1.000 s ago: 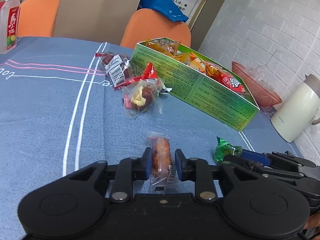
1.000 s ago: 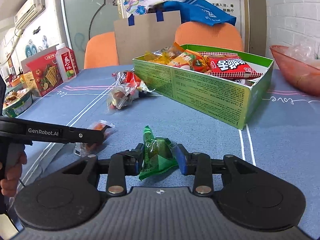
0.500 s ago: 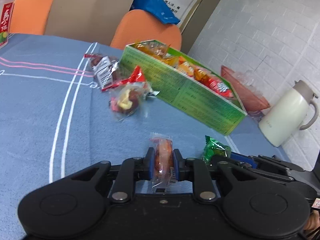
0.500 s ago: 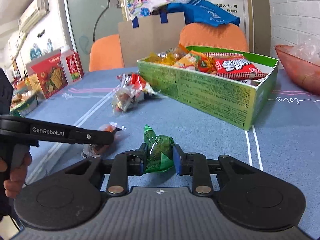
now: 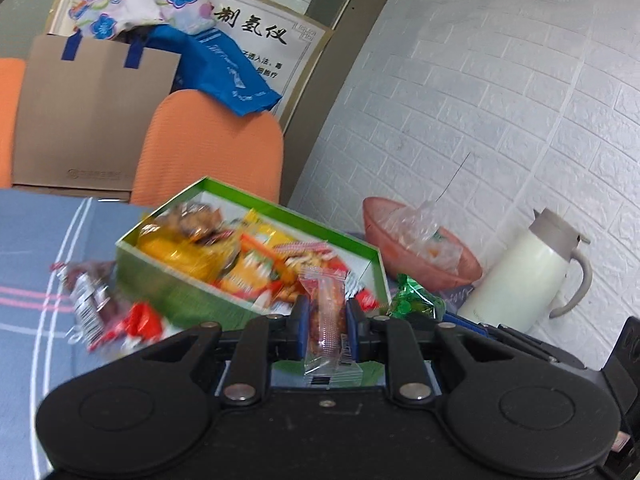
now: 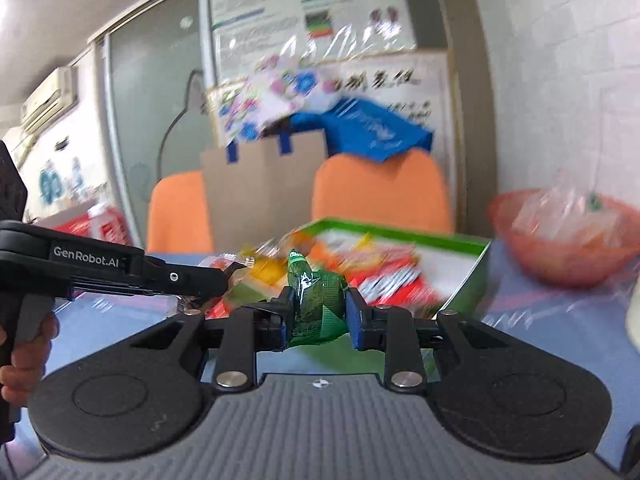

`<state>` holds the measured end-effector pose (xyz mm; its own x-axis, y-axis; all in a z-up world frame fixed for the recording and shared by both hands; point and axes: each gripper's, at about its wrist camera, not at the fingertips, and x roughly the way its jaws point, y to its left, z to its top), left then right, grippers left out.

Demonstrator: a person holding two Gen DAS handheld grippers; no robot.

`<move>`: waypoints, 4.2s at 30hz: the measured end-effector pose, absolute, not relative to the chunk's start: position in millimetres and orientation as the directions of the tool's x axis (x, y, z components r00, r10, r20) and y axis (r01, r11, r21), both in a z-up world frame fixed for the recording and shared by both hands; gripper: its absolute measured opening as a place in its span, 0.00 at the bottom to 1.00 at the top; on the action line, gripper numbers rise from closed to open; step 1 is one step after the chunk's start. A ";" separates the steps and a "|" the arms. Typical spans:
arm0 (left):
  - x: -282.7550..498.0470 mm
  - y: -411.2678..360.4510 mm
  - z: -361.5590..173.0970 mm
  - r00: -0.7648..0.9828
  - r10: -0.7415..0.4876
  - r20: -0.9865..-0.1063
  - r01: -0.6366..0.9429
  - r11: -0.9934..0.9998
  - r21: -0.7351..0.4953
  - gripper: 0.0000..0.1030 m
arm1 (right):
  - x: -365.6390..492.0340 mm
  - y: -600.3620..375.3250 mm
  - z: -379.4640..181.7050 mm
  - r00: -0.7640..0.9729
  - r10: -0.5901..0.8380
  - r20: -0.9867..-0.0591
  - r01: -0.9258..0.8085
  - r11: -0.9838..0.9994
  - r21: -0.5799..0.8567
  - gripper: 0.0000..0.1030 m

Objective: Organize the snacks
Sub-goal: 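Carry the stick packet and green candy into the green box and open both grippers, then grasp a clear candy bag with the left gripper while the right grasps another clear bag, then carry both clear candy bags into the green box and open both grippers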

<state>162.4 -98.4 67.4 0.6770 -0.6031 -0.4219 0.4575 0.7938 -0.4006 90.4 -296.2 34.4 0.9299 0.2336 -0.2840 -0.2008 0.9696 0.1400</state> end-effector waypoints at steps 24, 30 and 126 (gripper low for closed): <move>247.7 -169.6 39.3 0.691 -0.550 -0.469 0.410 0.832 -0.372 1.00 | 165.8 -349.1 -0.2 0.960 0.085 -0.266 -0.074 0.996 0.051 1.00; 225.3 -155.9 55.4 0.714 -0.523 -0.466 0.398 0.850 -0.345 1.00 | 141.1 -348.5 12.7 0.969 0.095 -0.228 -0.077 0.993 0.086 1.00; 172.7 -102.5 58.4 0.627 -0.630 -0.458 0.510 0.777 -0.370 1.00 | 103.0 -252.0 23.6 0.870 0.375 -0.320 -0.335 0.926 0.174 0.65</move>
<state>172.7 -102.5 58.4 0.6272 -0.6300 -0.4580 0.5102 0.7766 -0.3696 103.0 -252.0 23.6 0.8701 0.3749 -0.3200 -0.3351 0.9260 0.1737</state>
